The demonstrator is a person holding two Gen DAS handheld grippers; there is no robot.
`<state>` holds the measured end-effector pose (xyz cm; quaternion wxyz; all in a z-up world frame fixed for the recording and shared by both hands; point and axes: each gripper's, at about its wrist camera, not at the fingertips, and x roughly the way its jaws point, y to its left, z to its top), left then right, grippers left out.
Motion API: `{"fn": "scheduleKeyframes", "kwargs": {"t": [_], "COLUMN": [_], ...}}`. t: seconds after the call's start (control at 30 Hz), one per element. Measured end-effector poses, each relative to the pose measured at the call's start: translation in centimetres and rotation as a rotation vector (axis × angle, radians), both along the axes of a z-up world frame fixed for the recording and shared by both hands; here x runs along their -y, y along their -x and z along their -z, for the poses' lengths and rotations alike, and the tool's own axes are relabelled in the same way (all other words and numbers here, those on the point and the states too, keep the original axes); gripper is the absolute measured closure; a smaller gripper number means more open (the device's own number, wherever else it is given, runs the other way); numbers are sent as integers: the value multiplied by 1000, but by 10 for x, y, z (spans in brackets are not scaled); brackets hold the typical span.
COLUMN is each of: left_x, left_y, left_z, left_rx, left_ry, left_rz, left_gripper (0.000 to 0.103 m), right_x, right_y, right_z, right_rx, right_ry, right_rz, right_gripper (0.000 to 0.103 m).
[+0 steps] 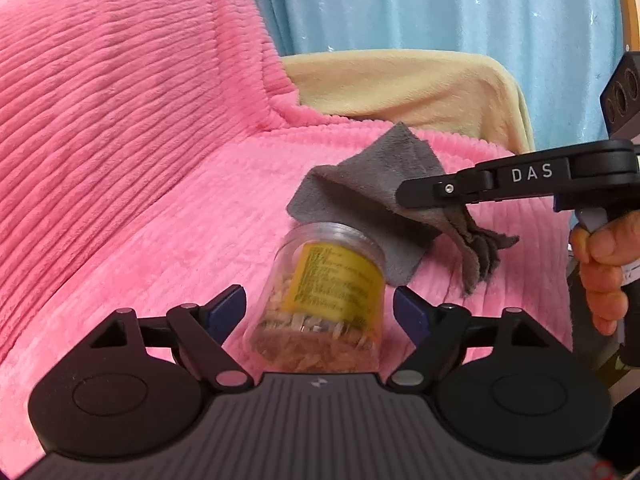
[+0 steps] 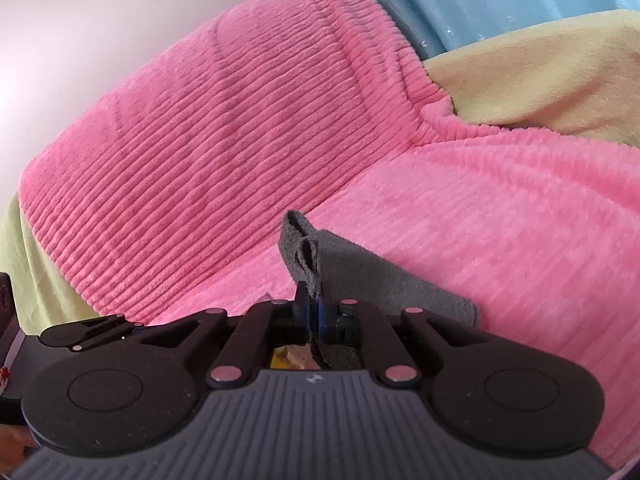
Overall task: Clean container
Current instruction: 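Tilt and rotate the jar with the left gripper, showing its label to the cloth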
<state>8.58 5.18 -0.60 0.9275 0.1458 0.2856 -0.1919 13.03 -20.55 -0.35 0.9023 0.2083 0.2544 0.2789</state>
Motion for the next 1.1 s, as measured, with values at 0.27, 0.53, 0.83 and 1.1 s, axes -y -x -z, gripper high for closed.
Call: {"fn": "scheduleKeyframes", "kwargs": {"t": [0.27, 0.53, 0.83, 1.1], "left_x": [34, 59, 11, -11], "left_y": [-67, -85, -6, 23], "left_z": [-9, 12, 9, 12], "left_rx": [-226, -265, 24, 56], "left_ry": [-160, -281, -35, 46], "left_rz": [60, 65, -37, -101], "left_gripper": [19, 17, 17, 15], "right_x": [17, 38, 34, 13], "right_y": [-6, -11, -12, -8], "right_z": [-1, -3, -1, -1], "right_rx": [-17, -22, -23, -3], "right_ry": [-53, -85, -85, -68], "right_rz": [44, 76, 64, -7], "right_gripper": [101, 101, 101, 101]}}
